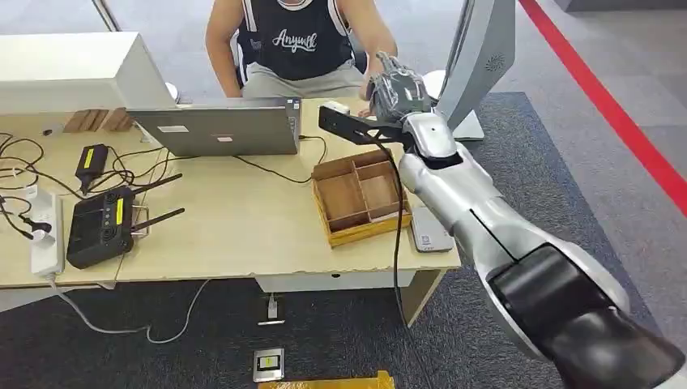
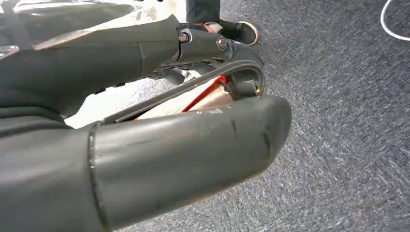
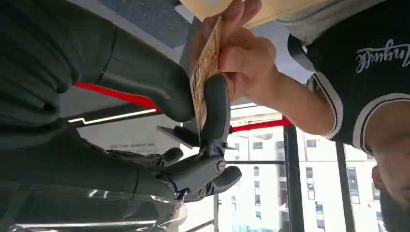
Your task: Pass the card to the sensor for recognition and then transmit it.
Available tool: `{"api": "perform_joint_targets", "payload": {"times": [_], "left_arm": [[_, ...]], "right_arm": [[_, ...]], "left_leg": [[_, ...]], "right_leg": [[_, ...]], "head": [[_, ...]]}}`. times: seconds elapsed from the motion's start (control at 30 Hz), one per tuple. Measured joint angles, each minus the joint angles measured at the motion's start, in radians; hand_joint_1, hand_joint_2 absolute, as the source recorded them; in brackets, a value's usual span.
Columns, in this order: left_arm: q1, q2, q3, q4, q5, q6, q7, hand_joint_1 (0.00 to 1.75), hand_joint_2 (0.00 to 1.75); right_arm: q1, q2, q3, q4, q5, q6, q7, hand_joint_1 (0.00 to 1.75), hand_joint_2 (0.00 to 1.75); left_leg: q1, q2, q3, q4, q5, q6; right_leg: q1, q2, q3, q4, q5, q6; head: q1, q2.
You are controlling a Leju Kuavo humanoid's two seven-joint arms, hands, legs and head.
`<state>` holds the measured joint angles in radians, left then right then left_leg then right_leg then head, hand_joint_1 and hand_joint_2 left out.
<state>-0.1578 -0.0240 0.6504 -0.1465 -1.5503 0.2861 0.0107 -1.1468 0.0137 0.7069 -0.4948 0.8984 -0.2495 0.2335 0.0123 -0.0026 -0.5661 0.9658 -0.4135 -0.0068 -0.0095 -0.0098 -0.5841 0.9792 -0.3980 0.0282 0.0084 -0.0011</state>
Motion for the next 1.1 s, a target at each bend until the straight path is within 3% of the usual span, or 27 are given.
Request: {"api": "perform_joint_targets", "payload": {"times": [0.1, 0.13, 0.4, 0.97, 1.1], "left_arm": [[0.000, 0.000, -0.001, 0.000, 0.000, 0.000, 0.000, 0.00, 0.00], [0.000, 0.000, -0.002, 0.000, 0.000, 0.000, 0.000, 0.00, 0.00], [-0.001, 0.000, -0.008, 0.000, -0.006, -0.003, 0.000, 0.00, 0.00], [-0.001, 0.000, -0.014, 0.000, -0.005, -0.003, 0.000, 0.00, 0.00], [-0.001, 0.000, -0.014, 0.000, 0.001, 0.004, 0.000, 0.00, 0.00]], "right_arm": [[-0.001, 0.001, 0.002, 0.007, 0.000, 0.000, 0.000, 1.75, 1.75], [-0.001, 0.001, 0.003, 0.010, 0.000, 0.000, 0.000, 0.00, 0.00], [0.002, -0.018, 0.002, 0.017, -0.040, -0.050, 0.010, 0.00, 0.00], [0.002, -0.035, 0.000, 0.035, -0.040, -0.053, 0.011, 0.00, 0.00], [0.002, -0.037, 0.000, 0.034, -0.054, -0.087, -0.010, 0.00, 0.00]], "left_leg": [[0.000, 0.000, 0.000, 0.000, 0.000, 0.000], [0.000, 0.000, 0.000, 0.000, 0.000, 0.000], [0.000, 0.000, 0.000, 0.000, 0.000, 0.000], [0.000, 0.001, 0.000, 0.000, 0.000, 0.000], [0.000, 0.001, 0.000, 0.000, 0.000, 0.000]], "right_leg": [[0.000, 0.000, 0.000, 0.000, 0.000, 0.000], [0.000, 0.000, 0.000, 0.000, 0.000, 0.000], [0.000, 0.000, 0.000, 0.000, 0.000, 0.000], [0.000, 0.001, 0.000, 0.000, 0.000, 0.000], [0.000, 0.001, 0.000, 0.000, 0.000, 0.000]], "head": [[0.000, 0.000], [0.000, 0.000], [0.000, 0.000], [0.000, 0.000], [0.000, 0.000]]}}
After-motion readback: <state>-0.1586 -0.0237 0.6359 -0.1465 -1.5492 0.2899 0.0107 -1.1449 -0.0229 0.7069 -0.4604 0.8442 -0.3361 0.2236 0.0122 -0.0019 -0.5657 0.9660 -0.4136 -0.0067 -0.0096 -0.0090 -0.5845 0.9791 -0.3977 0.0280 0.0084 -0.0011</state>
